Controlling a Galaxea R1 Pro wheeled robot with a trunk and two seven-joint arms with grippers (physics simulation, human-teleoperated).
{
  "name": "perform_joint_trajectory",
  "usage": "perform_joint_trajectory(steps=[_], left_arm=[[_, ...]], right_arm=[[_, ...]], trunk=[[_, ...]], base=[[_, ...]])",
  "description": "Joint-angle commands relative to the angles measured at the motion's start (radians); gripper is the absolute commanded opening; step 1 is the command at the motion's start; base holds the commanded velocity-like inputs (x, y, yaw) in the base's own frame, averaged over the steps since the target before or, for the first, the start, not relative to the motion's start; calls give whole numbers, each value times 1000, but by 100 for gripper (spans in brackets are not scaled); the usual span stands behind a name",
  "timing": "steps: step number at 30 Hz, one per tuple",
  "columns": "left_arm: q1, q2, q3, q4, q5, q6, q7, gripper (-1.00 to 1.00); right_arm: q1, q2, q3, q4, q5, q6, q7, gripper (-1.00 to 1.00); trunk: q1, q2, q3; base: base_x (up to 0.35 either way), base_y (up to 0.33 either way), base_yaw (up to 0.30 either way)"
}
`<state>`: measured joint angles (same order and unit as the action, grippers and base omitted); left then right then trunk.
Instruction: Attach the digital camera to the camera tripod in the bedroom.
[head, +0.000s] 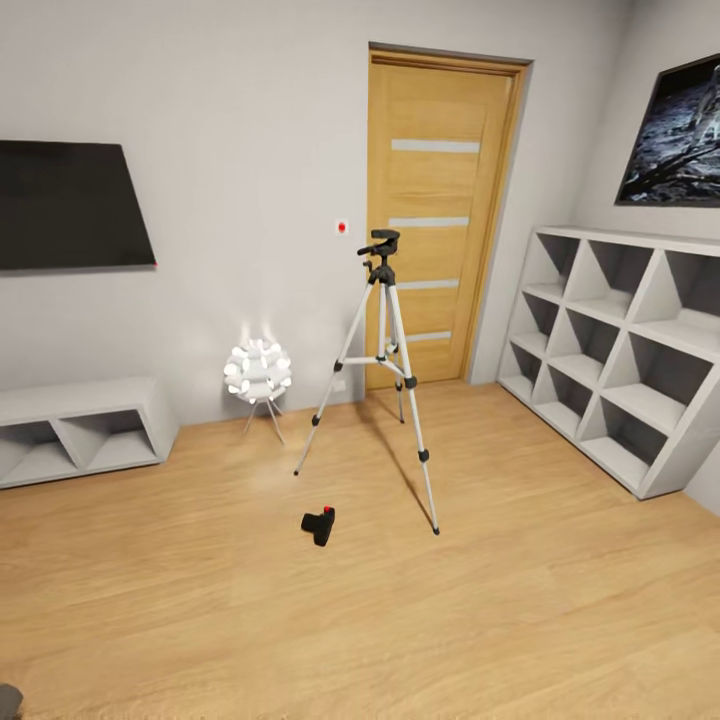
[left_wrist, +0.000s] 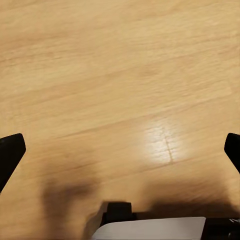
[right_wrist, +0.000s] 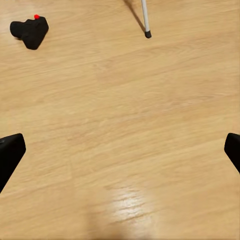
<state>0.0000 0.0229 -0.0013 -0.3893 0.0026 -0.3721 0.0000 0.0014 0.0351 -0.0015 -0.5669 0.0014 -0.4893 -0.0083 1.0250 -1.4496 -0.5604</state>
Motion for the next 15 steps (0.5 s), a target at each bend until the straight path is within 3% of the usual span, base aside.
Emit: perform_joint_trajectory(steps=[1,15], left_arm=[[0,0,0,0,0,-2,0,100],[0,0,0,0,-1,-2,0,100]], right_arm=[[0,0,0,-1,0,-2,-1,100],[0,0,0,-1,0,-3,-1,100]], trunk=[[0,0,-2],[0,0,-25]], base=[[0,0,0],[0,0,0]])
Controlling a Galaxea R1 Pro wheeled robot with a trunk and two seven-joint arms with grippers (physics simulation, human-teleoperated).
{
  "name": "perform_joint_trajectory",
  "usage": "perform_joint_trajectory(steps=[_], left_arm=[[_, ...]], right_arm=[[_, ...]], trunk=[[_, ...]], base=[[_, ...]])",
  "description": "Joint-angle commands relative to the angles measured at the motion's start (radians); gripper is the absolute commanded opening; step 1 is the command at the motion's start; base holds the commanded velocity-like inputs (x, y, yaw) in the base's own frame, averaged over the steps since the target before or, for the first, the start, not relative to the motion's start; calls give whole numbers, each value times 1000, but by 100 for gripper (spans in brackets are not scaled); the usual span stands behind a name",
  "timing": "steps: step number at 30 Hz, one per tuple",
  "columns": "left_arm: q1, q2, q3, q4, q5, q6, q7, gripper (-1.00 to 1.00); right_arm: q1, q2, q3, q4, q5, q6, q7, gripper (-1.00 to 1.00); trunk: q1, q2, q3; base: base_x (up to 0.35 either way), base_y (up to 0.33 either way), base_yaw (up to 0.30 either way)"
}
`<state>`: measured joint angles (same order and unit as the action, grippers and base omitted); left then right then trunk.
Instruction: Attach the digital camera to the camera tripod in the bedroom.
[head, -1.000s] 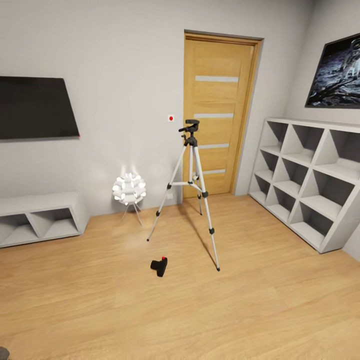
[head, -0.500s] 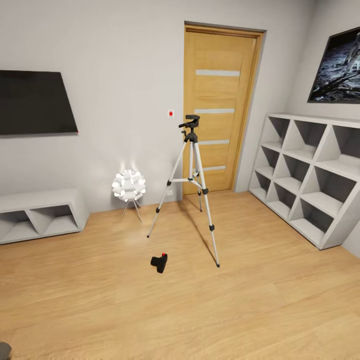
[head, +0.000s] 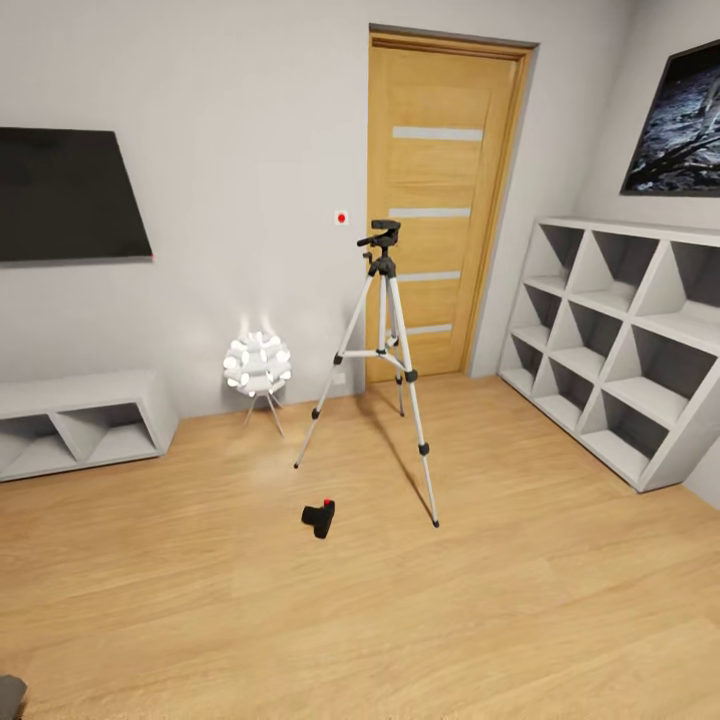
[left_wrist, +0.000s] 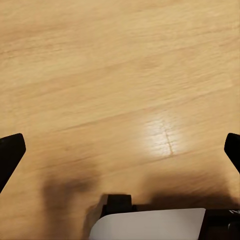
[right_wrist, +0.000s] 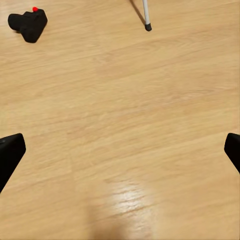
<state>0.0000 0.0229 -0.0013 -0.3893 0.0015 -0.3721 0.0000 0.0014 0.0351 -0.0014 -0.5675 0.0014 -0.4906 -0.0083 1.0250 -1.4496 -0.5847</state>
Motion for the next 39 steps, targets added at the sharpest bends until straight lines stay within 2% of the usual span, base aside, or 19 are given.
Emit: perform_joint_trajectory(steps=[1,9,39], left_arm=[[0,0,0,0,0,-2,0,100],[0,-1,0,0,0,-3,0,100],[0,0,0,0,0,-4,0,100]], right_arm=[[0,0,0,-1,0,-2,-1,100],[0,1,0,-2,0,-2,-1,100],[0,2,1,-2,2,-3,-1,100]], trunk=[[0,0,-2],[0,0,-11],[0,0,-11]], base=[[0,0,0],[0,0,0],[0,0,0]])
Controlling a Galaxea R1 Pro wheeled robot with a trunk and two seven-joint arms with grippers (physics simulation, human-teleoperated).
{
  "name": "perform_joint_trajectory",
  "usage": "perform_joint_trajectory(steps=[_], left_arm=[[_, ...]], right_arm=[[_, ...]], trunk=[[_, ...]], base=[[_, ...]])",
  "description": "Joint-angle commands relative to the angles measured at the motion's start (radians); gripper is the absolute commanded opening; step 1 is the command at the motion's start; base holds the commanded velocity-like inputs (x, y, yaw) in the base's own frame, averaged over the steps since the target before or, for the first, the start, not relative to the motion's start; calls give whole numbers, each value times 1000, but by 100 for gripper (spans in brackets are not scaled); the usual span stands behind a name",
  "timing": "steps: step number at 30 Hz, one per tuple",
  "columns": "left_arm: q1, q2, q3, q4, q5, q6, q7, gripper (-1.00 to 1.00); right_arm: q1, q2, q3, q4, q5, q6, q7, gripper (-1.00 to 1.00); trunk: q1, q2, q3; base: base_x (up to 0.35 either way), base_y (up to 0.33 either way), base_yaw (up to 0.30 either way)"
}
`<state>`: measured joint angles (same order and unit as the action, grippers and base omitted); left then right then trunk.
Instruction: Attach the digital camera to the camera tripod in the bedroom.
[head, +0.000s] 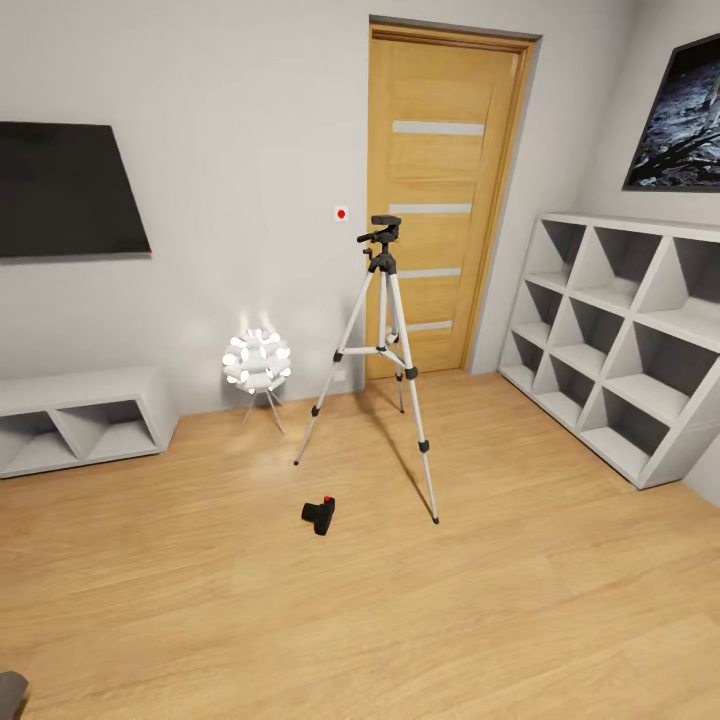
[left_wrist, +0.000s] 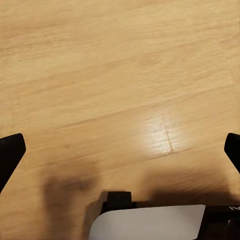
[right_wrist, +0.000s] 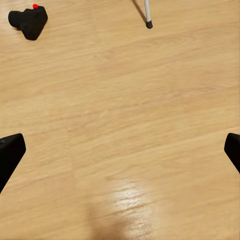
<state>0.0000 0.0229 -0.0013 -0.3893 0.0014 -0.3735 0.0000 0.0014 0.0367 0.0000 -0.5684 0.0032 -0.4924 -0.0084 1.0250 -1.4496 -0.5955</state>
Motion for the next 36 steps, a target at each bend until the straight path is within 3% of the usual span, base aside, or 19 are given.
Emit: perform_joint_trajectory(steps=[1,23,36], left_arm=[[0,0,0,0,0,-2,0,100],[0,-1,0,0,0,-4,0,100],[0,-1,0,0,0,-4,0,100]], right_arm=[[0,0,0,-1,1,-2,-1,100],[0,-1,3,1,1,-3,1,100],[0,-1,3,1,1,-3,1,100]], trunk=[[0,0,-1],[0,0,-1],[0,0,-1]], base=[[0,0,0],[4,0,0],[294,0,0]])
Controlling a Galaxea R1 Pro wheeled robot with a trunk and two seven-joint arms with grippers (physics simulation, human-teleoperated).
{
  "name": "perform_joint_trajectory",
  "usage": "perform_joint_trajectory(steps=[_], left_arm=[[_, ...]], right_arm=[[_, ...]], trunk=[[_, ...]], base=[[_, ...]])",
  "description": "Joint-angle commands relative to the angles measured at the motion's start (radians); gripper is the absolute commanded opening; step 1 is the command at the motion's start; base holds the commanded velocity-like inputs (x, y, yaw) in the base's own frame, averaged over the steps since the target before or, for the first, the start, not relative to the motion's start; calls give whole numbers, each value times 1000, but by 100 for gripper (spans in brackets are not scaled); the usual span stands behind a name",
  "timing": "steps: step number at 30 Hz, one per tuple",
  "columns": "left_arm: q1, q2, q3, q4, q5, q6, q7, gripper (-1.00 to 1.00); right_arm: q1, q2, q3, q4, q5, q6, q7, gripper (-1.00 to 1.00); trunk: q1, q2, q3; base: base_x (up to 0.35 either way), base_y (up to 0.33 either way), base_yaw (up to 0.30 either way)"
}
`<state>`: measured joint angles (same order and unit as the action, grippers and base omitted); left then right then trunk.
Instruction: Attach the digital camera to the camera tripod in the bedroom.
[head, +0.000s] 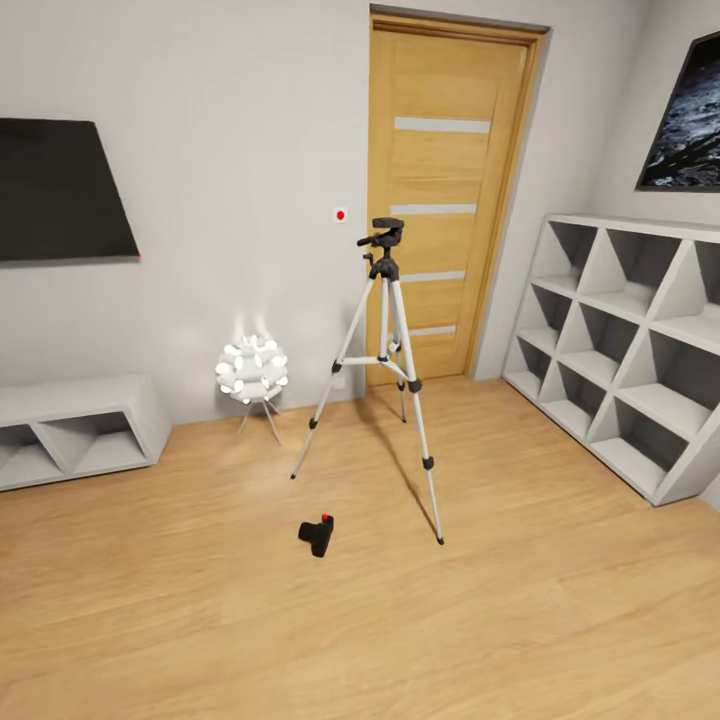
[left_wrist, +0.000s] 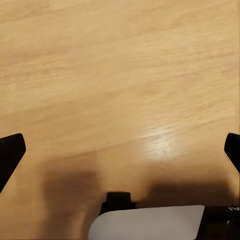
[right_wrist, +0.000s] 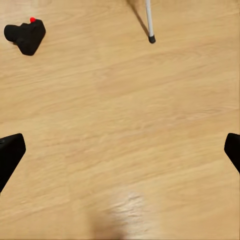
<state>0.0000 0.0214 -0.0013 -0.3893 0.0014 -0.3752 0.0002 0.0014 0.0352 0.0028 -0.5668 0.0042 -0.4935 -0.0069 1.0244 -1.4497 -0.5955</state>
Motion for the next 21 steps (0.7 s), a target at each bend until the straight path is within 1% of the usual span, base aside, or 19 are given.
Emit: perform_joint_trajectory(steps=[1,21], left_arm=[[0,0,0,0,0,-2,0,100],[0,0,0,0,0,-2,0,100]], right_arm=[[0,0,0,-1,0,-1,-1,100],[0,0,2,-1,0,-1,-1,100]], trunk=[[1,0,-1],[1,0,-1]], base=[[346,0,0],[349,0,0]])
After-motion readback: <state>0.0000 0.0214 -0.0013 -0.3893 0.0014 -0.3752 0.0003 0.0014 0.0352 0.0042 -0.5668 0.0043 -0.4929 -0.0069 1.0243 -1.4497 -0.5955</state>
